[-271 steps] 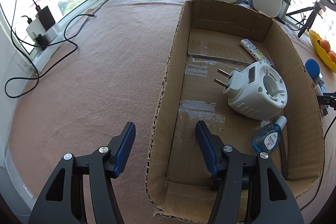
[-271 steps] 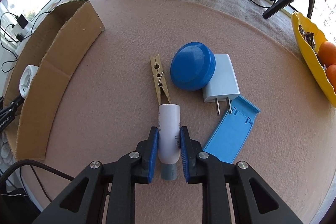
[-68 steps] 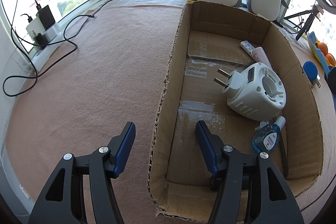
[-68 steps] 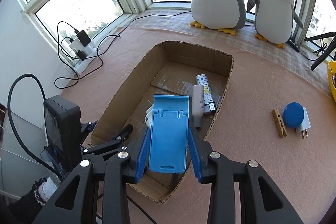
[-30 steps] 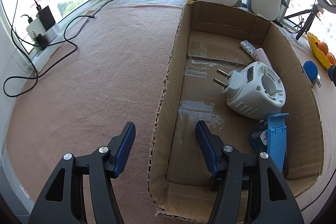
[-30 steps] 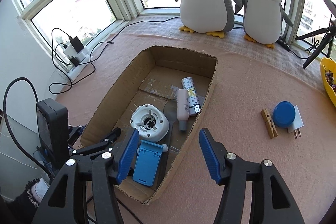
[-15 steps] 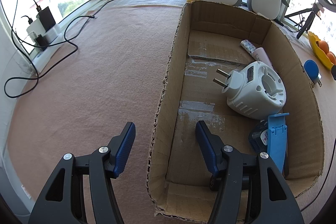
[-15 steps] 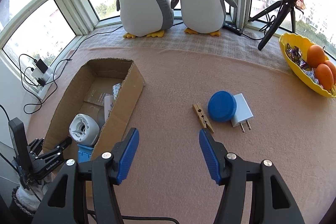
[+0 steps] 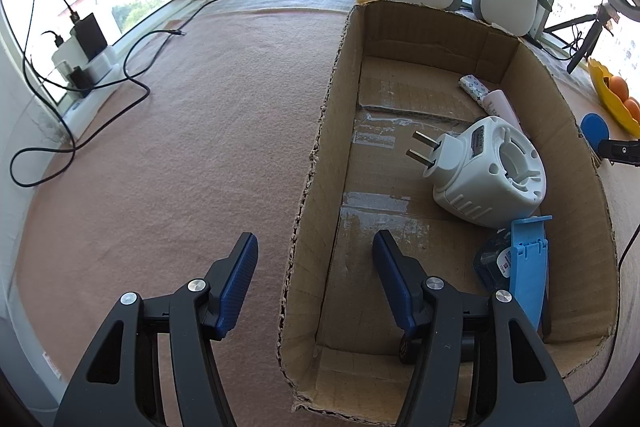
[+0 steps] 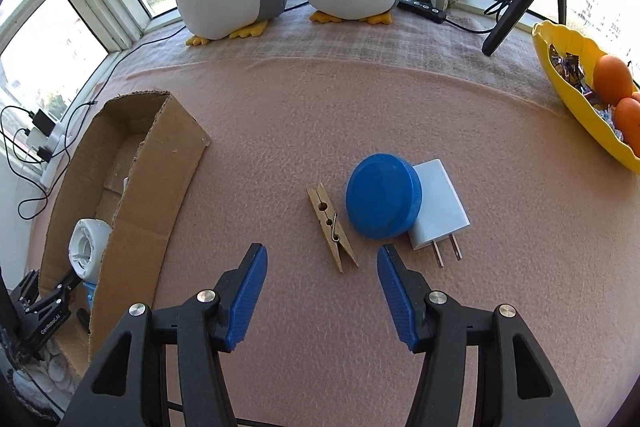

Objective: Organize rigid objects
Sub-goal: 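Move the right gripper to the wooden clothespin and close on it, then carry the clothespin into the box and open the right gripper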

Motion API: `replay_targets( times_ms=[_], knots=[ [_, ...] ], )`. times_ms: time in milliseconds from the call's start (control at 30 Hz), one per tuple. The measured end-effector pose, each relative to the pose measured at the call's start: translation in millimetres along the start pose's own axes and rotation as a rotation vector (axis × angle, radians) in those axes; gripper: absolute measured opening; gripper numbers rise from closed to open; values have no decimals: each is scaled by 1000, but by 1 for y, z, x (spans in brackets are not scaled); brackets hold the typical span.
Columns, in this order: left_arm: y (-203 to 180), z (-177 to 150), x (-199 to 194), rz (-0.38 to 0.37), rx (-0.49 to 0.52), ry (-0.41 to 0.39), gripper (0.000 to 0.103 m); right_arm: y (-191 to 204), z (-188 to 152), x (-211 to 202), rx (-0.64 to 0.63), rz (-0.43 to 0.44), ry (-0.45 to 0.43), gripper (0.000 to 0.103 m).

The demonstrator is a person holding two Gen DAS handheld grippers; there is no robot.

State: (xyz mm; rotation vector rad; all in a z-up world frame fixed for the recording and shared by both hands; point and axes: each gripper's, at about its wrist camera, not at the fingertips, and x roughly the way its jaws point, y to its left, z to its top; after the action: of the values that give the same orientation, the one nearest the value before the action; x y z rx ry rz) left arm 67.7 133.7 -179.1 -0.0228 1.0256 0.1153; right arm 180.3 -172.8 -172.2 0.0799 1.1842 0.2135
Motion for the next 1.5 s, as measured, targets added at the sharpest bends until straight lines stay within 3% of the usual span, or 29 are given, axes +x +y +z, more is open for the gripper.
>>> replay_targets(
  times_ms=[167,567,1000,1500],
  knots=[
    [2,-1,1,2,-7,2,65,-5,5,15,9,7,38,41],
    [3,-1,2,5,-6,1,65,0,14,27,1,6,62,33],
    [2,-1,2,6,-7,0,65,19,20,36,-70,-57,87,13],
    [2,-1,2,6,-9,-2,65,30,10,29,-53,-53,75,11]
  ],
)
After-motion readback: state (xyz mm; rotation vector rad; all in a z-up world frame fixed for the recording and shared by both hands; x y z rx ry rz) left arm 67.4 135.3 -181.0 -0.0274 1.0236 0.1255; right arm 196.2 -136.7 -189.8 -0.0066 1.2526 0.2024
